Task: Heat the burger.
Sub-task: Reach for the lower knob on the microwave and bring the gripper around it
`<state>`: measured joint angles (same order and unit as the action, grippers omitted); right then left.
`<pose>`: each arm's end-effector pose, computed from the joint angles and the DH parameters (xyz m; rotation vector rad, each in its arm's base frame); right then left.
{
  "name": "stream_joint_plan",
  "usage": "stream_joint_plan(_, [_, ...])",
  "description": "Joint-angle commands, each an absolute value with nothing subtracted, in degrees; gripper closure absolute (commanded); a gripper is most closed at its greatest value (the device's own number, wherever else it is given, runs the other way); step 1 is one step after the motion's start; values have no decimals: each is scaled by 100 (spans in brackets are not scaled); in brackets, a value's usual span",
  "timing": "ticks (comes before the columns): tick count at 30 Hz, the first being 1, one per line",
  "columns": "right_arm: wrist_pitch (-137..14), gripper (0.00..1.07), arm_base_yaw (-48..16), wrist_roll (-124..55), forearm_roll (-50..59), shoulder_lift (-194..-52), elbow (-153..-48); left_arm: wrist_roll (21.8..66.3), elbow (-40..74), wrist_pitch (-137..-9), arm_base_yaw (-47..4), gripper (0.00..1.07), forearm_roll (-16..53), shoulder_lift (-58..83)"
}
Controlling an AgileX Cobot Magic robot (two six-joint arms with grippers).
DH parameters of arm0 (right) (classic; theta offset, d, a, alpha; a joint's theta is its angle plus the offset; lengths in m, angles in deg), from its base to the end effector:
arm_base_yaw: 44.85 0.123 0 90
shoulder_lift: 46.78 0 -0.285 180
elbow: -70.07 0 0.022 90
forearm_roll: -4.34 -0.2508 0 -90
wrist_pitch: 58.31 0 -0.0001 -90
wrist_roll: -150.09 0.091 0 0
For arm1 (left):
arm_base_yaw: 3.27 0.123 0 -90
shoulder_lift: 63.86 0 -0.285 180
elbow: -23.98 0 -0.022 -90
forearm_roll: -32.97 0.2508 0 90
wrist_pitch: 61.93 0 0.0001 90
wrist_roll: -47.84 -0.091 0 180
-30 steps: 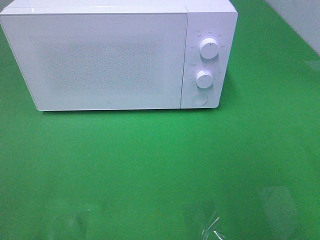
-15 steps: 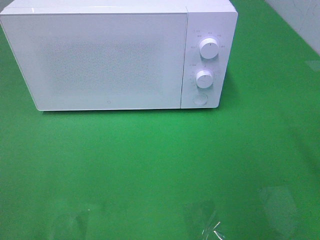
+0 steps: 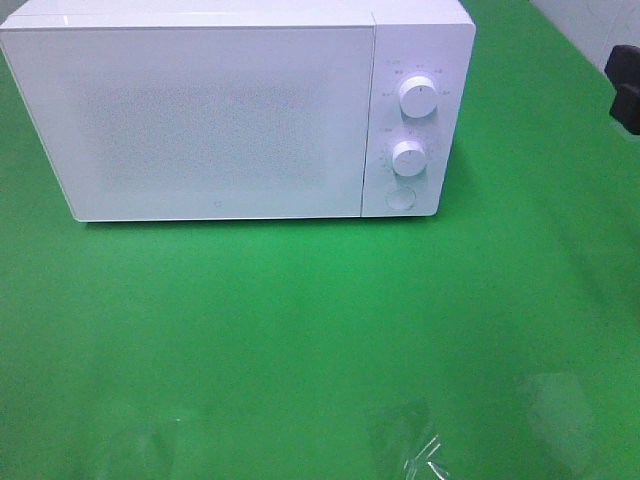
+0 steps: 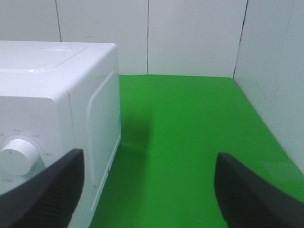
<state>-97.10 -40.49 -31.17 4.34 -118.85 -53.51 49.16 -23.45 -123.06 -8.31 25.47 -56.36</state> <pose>0.2126 0.0162 0.2557 -0.0768 1.5638 0.0426 -0.0095 -0.0096 0.2828 0.0742 2.0248 -0.2262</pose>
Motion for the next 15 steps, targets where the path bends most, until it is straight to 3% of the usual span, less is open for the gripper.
stream_joint_plan(1, [-10277, 34, -3866, -3730, -283, -12263, -5346, 4910, -2373, -12295, -819, 15, 2524, -5768])
stream_joint_plan(6, [-10581, 34, -3459, -4303, -879, -12538, -5346, 4910, -2373, -12295, -819, 15, 2524, -5768])
stream_joint_plan(10, [-11286, 34, -2588, -5030, -2030, -13180, -5346, 4910, -2373, -12295, -819, 15, 2524, -5768])
stream_joint_plan(13, [-11440, 34, -2428, -5105, -2191, -13266, -5346, 4910, -2373, -12295, -819, 15, 2524, -5768])
stream_joint_plan(15, [-11967, 34, -1815, -5254, -2850, -13644, -5346, 4910, -2373, -12295, -819, 15, 2524, -5768])
